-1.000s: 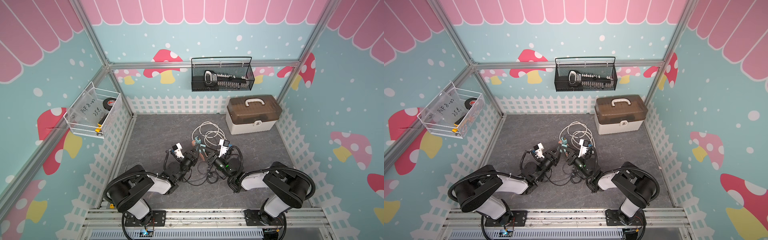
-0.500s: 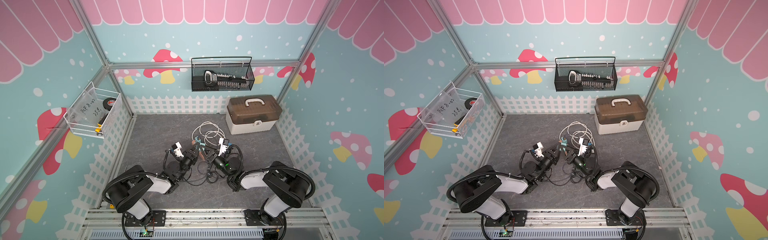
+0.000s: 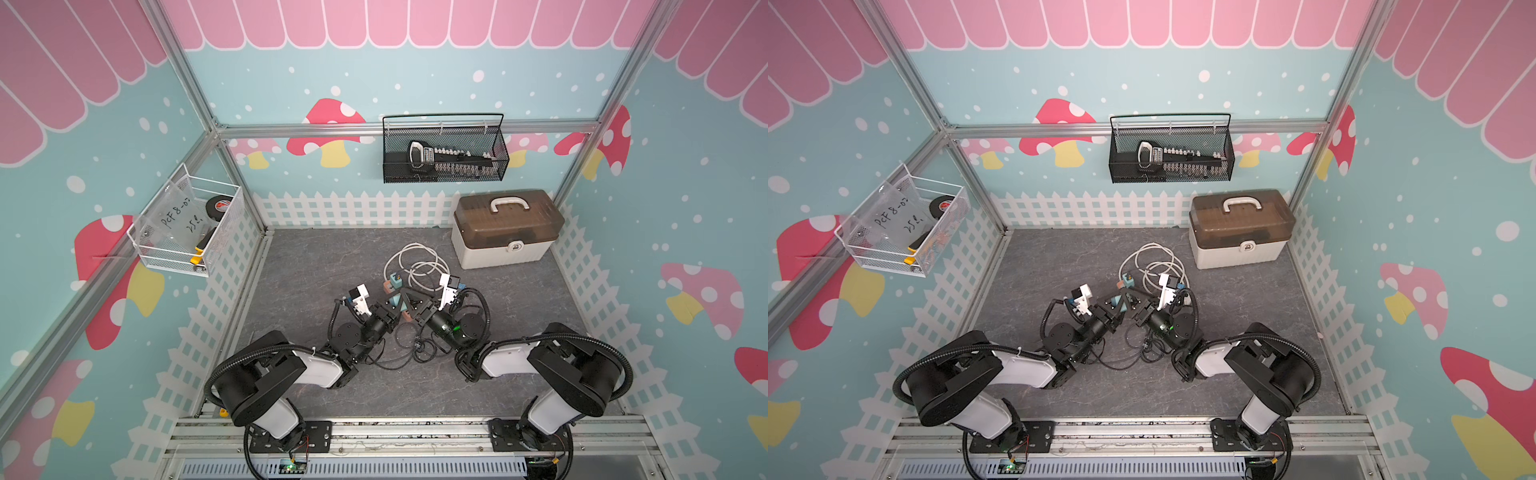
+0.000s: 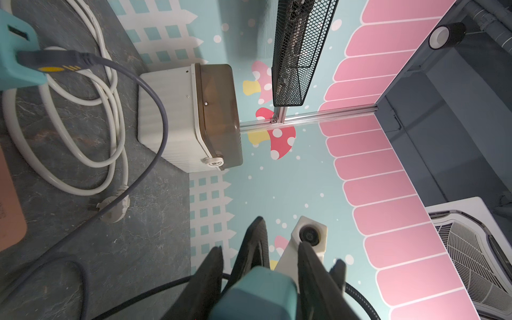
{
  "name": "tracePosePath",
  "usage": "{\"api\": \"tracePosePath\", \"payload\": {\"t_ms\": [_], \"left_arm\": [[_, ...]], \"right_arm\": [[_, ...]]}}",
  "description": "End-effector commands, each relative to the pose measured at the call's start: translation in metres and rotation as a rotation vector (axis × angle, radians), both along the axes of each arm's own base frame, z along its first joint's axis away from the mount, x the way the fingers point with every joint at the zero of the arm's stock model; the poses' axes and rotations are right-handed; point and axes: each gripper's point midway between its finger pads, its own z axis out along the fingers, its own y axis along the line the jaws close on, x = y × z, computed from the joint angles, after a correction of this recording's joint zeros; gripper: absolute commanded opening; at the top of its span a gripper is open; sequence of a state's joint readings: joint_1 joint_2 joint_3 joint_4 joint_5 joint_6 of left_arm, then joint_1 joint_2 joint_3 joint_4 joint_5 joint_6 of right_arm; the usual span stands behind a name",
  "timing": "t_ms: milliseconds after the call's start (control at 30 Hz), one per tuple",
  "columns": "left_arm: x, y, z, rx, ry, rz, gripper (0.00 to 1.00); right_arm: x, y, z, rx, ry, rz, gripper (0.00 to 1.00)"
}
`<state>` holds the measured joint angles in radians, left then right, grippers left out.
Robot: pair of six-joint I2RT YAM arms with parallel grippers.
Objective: Charge mp3
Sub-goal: Place the MP3 player at the center of the board.
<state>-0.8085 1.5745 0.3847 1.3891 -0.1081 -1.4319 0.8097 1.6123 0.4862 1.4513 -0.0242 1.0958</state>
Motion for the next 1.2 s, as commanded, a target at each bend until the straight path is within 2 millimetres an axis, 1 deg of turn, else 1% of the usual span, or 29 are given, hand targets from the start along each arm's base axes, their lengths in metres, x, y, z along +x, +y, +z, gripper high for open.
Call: {"api": "tracePosePath", "payload": {"t_ms": [0, 167, 233, 267, 367, 400, 433, 467, 500, 533, 600, 667, 767, 833, 867, 933, 967, 1033, 1067, 1167], "left_arm": [[-0.003, -0.003, 0.009, -0.016, -0.031, -0.016, 0.44], [0.001, -0.004, -0.002, -0.036, 0.023, -0.030, 0.41], [0.003, -0.005, -0.006, -0.039, 0.037, -0.036, 0.37], [0.004, -0.005, -0.007, -0.043, 0.046, -0.037, 0.37], [0.008, -0.007, -0.012, -0.053, 0.072, -0.049, 0.45], [0.010, -0.009, -0.013, -0.057, 0.078, -0.061, 0.45], [0.010, -0.011, -0.014, -0.059, 0.081, -0.071, 0.40], [0.011, -0.013, -0.014, -0.060, 0.084, -0.080, 0.31], [0.012, -0.014, -0.014, -0.061, 0.084, -0.086, 0.27], [0.013, -0.014, -0.013, -0.062, 0.083, -0.088, 0.28], [0.014, -0.014, -0.016, -0.063, 0.092, -0.086, 0.32], [0.015, -0.014, -0.016, -0.064, 0.094, -0.085, 0.31], [0.016, -0.014, -0.019, -0.064, 0.103, -0.087, 0.21], [0.017, -0.013, -0.020, -0.065, 0.107, -0.085, 0.19], [0.017, -0.013, -0.021, -0.065, 0.108, -0.083, 0.15], [0.018, -0.012, -0.021, -0.061, 0.105, -0.078, 0.00], [0.019, -0.011, -0.020, -0.061, 0.102, -0.077, 0.00], [0.019, -0.011, -0.019, -0.060, 0.099, -0.073, 0.00], [0.019, -0.011, -0.019, -0.058, 0.097, -0.072, 0.00], [0.020, -0.009, -0.018, -0.057, 0.094, -0.066, 0.00]], "right_arm": [[-0.003, -0.004, 0.010, 0.051, -0.001, 0.017, 0.00], [0.000, -0.007, -0.013, 0.028, 0.059, 0.010, 0.00], [-0.002, -0.007, -0.013, 0.026, 0.053, 0.016, 0.00], [-0.003, -0.007, -0.012, 0.025, 0.050, 0.020, 0.00], [-0.006, -0.010, -0.009, 0.022, 0.037, 0.019, 0.00], [-0.007, -0.013, -0.010, 0.022, 0.037, 0.010, 0.00], [-0.008, -0.014, -0.011, 0.019, 0.039, 0.006, 0.00], [-0.009, -0.015, -0.011, 0.015, 0.036, 0.008, 0.00], [-0.010, -0.016, -0.012, 0.011, 0.037, 0.007, 0.00], [-0.010, -0.017, -0.014, 0.008, 0.040, 0.004, 0.00], [-0.011, -0.019, -0.016, 0.004, 0.044, 0.000, 0.00], [-0.012, -0.020, -0.017, 0.001, 0.047, -0.003, 0.00], [-0.013, -0.022, -0.017, 0.004, 0.046, -0.004, 0.00], [-0.014, -0.023, -0.016, 0.006, 0.047, -0.004, 0.00], [-0.014, -0.022, -0.017, 0.008, 0.052, 0.000, 0.00], [-0.014, -0.020, -0.017, 0.013, 0.058, 0.014, 0.00], [-0.015, -0.018, -0.017, 0.015, 0.061, 0.026, 0.00], [-0.017, -0.014, -0.017, 0.016, 0.064, 0.054, 0.16], [-0.018, -0.012, -0.018, 0.015, 0.064, 0.063, 0.27], [-0.018, -0.011, -0.023, 0.031, 0.105, 0.077, 0.38]]}}
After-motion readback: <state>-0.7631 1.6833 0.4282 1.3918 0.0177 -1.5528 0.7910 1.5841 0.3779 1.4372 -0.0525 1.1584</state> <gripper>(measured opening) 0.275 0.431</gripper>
